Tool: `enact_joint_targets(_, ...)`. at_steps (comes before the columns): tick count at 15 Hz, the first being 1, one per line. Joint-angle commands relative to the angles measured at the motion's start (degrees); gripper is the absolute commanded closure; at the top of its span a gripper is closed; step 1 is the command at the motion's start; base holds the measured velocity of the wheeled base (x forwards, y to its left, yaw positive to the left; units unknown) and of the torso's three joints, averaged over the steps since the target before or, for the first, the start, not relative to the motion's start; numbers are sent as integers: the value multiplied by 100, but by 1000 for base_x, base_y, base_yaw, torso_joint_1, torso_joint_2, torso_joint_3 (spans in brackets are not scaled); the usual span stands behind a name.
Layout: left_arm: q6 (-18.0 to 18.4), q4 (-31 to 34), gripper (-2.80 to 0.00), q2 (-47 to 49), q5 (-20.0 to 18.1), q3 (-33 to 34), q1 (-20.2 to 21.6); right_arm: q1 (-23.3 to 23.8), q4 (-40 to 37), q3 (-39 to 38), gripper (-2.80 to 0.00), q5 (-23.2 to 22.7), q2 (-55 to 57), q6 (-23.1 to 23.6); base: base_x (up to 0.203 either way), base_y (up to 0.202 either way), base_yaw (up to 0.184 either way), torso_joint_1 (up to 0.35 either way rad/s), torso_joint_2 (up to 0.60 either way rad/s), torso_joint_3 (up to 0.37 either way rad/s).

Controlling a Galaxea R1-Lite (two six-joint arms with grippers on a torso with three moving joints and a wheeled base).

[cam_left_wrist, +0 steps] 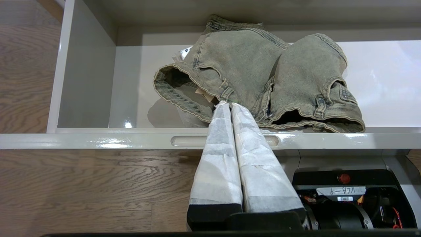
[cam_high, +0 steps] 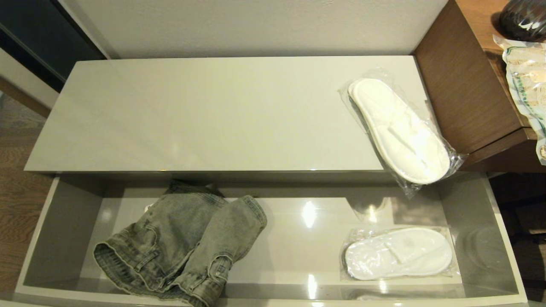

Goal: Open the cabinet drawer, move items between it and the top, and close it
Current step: Pick up the disposable slippers on the table

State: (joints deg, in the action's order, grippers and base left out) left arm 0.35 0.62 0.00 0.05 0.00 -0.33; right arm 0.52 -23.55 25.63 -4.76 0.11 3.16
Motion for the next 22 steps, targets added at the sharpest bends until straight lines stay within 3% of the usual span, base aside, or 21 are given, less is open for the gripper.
enact_joint_targets(1, 0, -1, 0, 9, 4, 0, -2, 0, -841, 1232, 0, -147, 7, -4, 0, 0, 0, 0, 0, 0)
enact_joint_targets(5, 0, -1, 0, 9, 4, 0, -2, 15, -1161, 2700, 0, -341, 863, -173, 0, 0, 0, 0, 0, 0)
enact_joint_targets(8, 0, -1, 0, 9, 4, 0, -2, 84, -1523, 4563, 0, -378, 2346, -1400, 0, 0, 0, 0, 0, 0)
enact_joint_targets(10, 0, -1, 0, 9, 4, 0, -2, 149, -2138, 5310, 0, -699, 3398, -2006, 0, 0, 0, 0, 0, 0)
enact_joint_targets(12, 0, -1, 0, 9, 4, 0, 6, 187, -2732, 5357, 0, -1088, 4168, -2244, 0, 0, 0, 0, 0, 0)
enact_joint_targets(15, 0, -1, 0, 9, 4, 0, -2, 211, -3296, 5048, 0, -1546, 4841, -1977, 0, 0, 0, 0, 0, 0)
enact_joint_targets(18, 0, -1, 0, 9, 4, 0, -2, 32, -2574, 4561, 0, -1623, 5499, -1961, 0, 0, 0, 0, 0, 0)
enact_joint_targets(19, 0, -1, 0, 9, 4, 0, -2, -108, -1813, 4340, 0, -1472, 5784, -1962, 0, 0, 0, 0, 0, 0)
enact_joint_targets(20, 0, -1, 0, 9, 4, 0, -2, -326, -1318, 4203, 0, -1035, 6078, -1950, 0, 0, 0, 0, 0, 0)
enact_joint_targets(22, 0, -1, 0, 9, 4, 0, -2, -766, -804, 4066, 0, -422, 6346, -1959, 0, 0, 0, 0, 0, 0)
